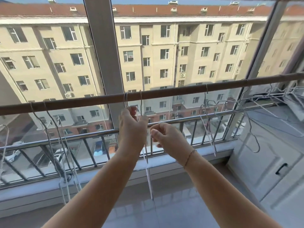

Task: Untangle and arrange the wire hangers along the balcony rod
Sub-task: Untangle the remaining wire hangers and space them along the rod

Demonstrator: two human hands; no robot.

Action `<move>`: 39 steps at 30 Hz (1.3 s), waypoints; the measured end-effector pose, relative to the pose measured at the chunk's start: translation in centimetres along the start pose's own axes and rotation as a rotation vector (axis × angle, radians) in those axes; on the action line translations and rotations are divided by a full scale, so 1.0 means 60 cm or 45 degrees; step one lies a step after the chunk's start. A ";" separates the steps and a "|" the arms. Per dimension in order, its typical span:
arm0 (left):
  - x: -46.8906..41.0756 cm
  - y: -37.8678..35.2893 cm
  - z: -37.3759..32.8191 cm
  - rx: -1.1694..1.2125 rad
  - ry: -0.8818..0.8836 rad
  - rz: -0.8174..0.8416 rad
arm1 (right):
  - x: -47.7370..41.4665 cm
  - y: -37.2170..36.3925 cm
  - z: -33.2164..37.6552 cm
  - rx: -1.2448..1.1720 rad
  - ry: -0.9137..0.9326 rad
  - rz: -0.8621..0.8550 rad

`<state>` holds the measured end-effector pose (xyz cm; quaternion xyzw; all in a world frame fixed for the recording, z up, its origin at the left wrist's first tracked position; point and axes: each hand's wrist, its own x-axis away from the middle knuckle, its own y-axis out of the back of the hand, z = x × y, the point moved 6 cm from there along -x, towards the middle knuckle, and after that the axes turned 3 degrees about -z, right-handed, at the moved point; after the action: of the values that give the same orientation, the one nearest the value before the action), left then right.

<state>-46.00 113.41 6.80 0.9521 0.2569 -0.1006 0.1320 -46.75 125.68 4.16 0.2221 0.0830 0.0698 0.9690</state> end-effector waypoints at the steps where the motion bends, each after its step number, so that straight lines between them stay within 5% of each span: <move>1: 0.007 -0.003 -0.017 0.005 -0.080 0.008 | 0.007 0.018 0.002 0.071 0.061 -0.068; 5: 0.043 -0.048 -0.074 0.080 -0.244 0.164 | 0.046 0.130 0.007 0.250 0.274 -0.609; 8: 0.055 -0.113 -0.075 0.094 -0.118 0.382 | 0.048 0.183 -0.042 0.507 0.111 -0.877; 12: 0.059 -0.193 -0.058 0.051 0.118 0.493 | 0.020 0.154 -0.125 0.392 -0.232 -0.522; 18: 0.053 -0.276 -0.022 0.154 0.436 0.466 | -0.001 0.166 -0.159 -0.078 -0.139 -0.276; 32: 0.038 -0.367 -0.047 0.704 0.664 0.160 | -0.071 0.261 -0.156 -0.276 0.169 -0.107; 39: 0.041 -0.350 -0.016 0.336 0.571 0.189 | -0.071 0.282 -0.173 -0.280 0.158 -0.156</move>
<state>-54.61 132.34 2.87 0.9758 0.1940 0.0901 -0.0464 -54.59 144.36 2.99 0.1044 0.1480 0.0329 0.9829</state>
